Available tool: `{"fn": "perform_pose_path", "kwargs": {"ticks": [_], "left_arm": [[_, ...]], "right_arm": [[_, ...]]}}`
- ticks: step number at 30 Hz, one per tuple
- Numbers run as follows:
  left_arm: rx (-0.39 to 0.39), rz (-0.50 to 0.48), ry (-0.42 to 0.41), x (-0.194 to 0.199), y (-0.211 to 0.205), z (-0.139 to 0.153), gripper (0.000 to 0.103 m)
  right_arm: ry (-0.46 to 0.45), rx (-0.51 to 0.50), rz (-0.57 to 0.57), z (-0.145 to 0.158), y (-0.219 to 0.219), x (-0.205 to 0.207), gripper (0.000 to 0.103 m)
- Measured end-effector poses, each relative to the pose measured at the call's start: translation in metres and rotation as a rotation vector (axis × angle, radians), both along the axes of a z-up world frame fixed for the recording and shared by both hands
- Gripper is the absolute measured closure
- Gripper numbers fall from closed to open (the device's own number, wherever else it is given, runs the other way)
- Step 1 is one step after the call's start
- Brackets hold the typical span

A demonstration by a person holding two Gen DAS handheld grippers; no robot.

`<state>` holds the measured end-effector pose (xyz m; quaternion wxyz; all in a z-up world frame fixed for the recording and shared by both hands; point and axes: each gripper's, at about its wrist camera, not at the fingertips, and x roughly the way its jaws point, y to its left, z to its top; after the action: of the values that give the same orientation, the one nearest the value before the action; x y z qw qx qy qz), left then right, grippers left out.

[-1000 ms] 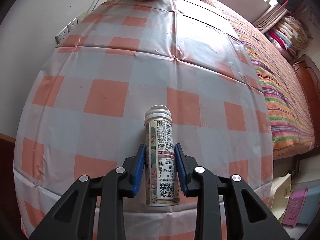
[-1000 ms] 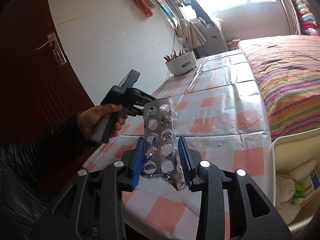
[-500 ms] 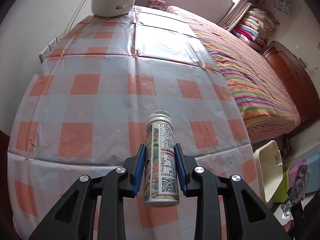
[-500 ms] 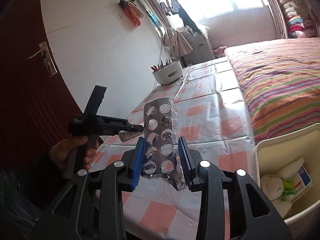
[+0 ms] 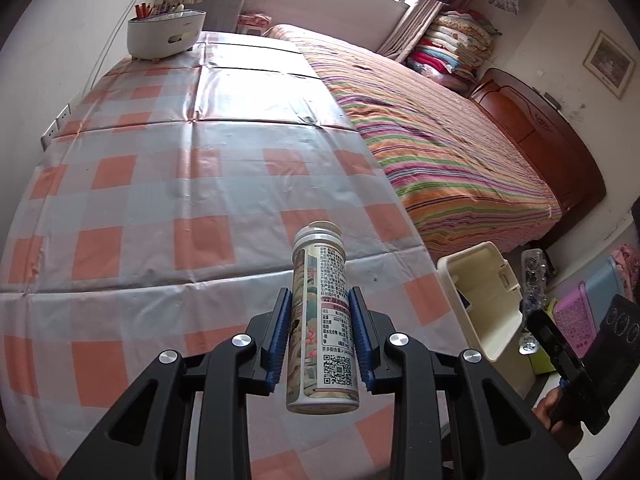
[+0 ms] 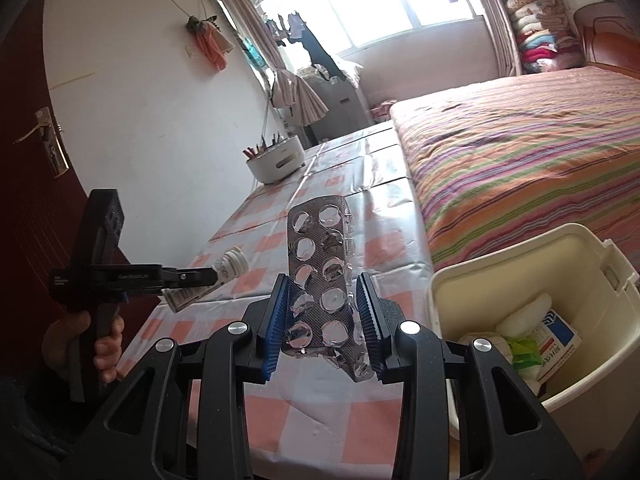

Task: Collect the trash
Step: 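Carry the blister pack over the cream bin and open the right gripper, then lower the pill tube into the bin and open the left gripper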

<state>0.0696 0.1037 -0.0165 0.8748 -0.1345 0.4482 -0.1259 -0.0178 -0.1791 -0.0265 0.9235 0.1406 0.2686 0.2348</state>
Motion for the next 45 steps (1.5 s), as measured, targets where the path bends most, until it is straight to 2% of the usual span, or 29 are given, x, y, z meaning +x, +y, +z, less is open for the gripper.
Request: {"fn": "perform_pose_path", "kwargs": {"ticks": [12, 20, 29, 30, 31, 32, 38, 45], "left_arm": [[-0.048, -0.139, -0.038, -0.008, -0.06, 0.016, 0.075], [-0.057, -0.23, -0.055, -0.008, -0.101, 0.028, 0.075], [-0.059, -0.307, -0.057, -0.005, -0.139, 0.034, 0.075], [-0.057, -0.314, -0.056, -0.005, -0.142, 0.035, 0.075], [-0.055, -0.32, -0.054, -0.004, -0.146, 0.035, 0.075], [-0.053, -0.324, -0.052, -0.004, -0.149, 0.034, 0.075], [-0.043, -0.347, -0.046, -0.001, -0.164, 0.034, 0.075], [-0.032, -0.391, -0.027, 0.006, -0.189, 0.027, 0.075]], "right_arm": [[0.004, -0.013, -0.2, -0.006, -0.063, 0.002, 0.069], [0.004, -0.032, -0.274, -0.009, -0.077, 0.005, 0.069], [0.004, -0.008, -0.314, -0.011, -0.09, 0.015, 0.068], [0.007, -0.006, -0.315, -0.012, -0.091, 0.016, 0.055], [0.008, -0.007, -0.338, -0.013, -0.09, 0.016, 0.037], [0.006, 0.005, -0.341, -0.013, -0.092, 0.016, 0.032], [-0.009, 0.059, -0.372, -0.01, -0.106, 0.007, 0.03], [-0.037, 0.107, -0.432, -0.003, -0.129, -0.024, 0.026]]}}
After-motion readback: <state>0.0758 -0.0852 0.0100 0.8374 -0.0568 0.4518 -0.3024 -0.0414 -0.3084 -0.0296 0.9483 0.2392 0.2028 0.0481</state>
